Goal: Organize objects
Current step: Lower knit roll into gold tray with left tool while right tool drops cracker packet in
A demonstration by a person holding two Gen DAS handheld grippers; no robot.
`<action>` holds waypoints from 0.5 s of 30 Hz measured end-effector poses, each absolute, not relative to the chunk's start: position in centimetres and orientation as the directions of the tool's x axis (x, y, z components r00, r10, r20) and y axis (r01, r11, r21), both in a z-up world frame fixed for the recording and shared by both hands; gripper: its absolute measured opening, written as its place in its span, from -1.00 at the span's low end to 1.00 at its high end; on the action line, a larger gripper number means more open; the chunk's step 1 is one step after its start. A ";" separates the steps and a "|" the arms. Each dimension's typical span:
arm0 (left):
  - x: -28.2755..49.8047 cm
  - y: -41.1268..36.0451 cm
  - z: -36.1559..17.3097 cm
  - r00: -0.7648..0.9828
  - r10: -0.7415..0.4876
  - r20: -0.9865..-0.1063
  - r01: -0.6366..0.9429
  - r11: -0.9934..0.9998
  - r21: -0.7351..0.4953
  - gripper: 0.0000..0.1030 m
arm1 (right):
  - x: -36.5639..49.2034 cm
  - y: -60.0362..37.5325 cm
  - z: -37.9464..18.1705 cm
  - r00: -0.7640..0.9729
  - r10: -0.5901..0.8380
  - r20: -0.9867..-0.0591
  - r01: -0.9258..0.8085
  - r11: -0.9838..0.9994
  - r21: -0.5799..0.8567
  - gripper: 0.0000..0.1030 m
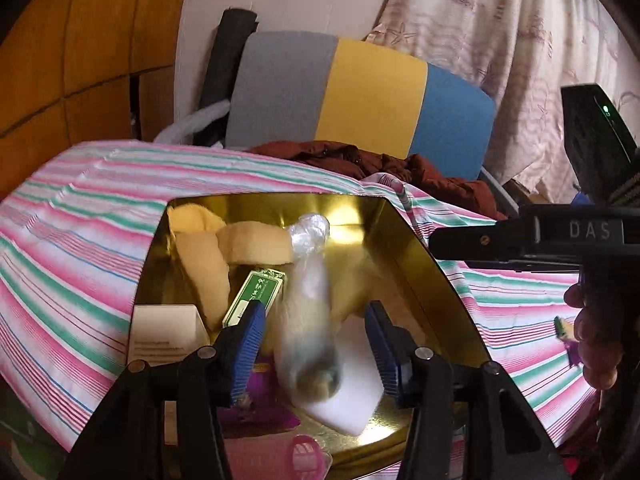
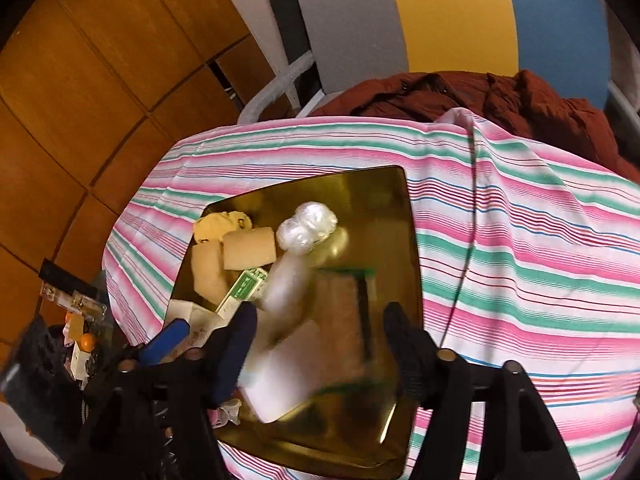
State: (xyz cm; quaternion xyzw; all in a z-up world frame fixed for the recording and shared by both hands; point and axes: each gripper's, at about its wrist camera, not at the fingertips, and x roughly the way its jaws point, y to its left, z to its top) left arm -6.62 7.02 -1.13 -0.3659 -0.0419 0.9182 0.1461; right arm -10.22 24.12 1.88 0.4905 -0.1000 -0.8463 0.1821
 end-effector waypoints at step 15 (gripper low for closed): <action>-5.0 7.7 -0.6 -0.710 0.266 -0.652 -0.234 -0.962 -0.137 0.02 | -5.1 24.8 0.3 -0.573 -0.255 -0.779 0.159 -0.967 0.200 0.81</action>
